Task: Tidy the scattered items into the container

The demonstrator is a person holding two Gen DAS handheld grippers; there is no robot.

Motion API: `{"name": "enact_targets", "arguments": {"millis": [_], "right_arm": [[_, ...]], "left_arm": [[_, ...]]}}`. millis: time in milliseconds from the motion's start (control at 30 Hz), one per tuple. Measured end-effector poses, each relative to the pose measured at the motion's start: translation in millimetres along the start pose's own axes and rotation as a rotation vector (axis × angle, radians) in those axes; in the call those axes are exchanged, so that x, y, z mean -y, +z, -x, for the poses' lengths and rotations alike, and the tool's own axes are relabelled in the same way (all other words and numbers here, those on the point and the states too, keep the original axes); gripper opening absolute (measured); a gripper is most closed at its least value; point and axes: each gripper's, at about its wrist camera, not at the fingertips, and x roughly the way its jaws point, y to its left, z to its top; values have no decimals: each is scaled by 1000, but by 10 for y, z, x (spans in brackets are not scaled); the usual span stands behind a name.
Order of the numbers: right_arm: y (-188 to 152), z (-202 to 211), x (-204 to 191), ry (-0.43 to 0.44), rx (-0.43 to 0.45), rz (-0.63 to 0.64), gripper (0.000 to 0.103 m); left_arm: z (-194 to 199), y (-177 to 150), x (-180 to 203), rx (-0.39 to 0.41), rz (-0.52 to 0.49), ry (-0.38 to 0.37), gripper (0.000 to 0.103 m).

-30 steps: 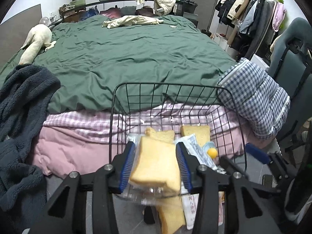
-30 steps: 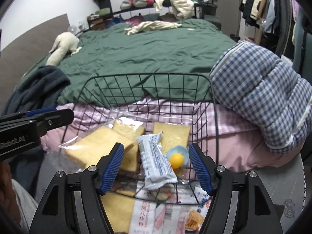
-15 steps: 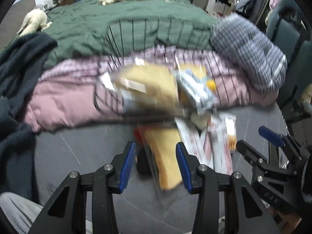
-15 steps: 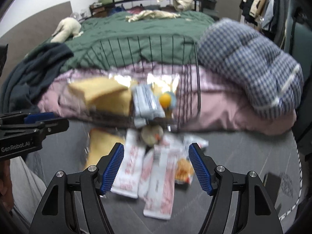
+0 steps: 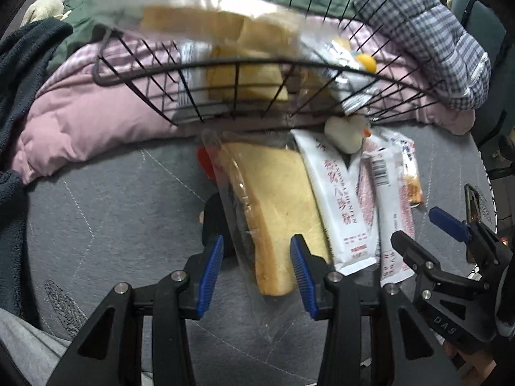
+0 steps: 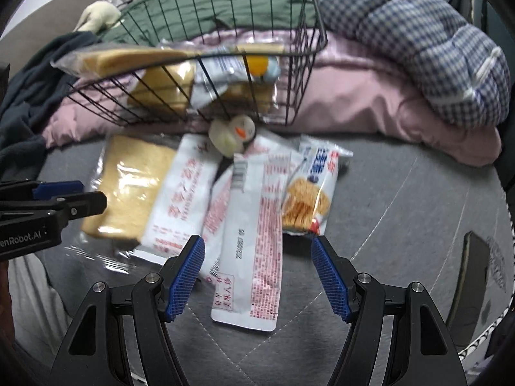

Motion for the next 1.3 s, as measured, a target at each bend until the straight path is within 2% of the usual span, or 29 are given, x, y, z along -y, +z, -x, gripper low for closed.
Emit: {"name": "enact_targets", "arguments": {"millis": [67,333,400,433,467,500,567,633,667,867,933,967,1300], "right_arm": [[-23,-66,15,-2,-13,-4,70],[-99,-243,73,6,-49,-22,70],[-103,-262,101,16,-46,-34,70],[-104,-265,114,21,-44,-42,70],[-106,-266,127,24,-39,-49,70],[-111,-267,135,28,-36,-54,70],[-119,-263,132,39,-32,-53,62],[-119,-238,102,51,-32,-41,46],[-116,-218,84,42,-31,-32,47],[-145,-99,85,48,-20,-32,42],[-114,-7,76,48,-8,-29,28],[-99,42,69,45,0,-26,26],[-11,217,-93,58,8,4,22]], "left_arm": [[-45,5,35,1,-8,0,54],[-172,64,118,6,-20,22,70],[-177,76,136,14,-31,22,70],[-167,75,146,25,-35,15,69],[-153,76,155,35,-40,13,53],[-142,79,168,40,-66,18,46],[-125,113,177,43,-76,2,37],[-96,125,137,45,-56,-21,29],[-78,122,122,46,-46,-34,25],[90,84,106,62,-46,-52,18],[171,69,83,74,-42,-58,17],[221,70,69,82,-38,-62,17],[499,61,-121,115,-16,-67,16]]}}
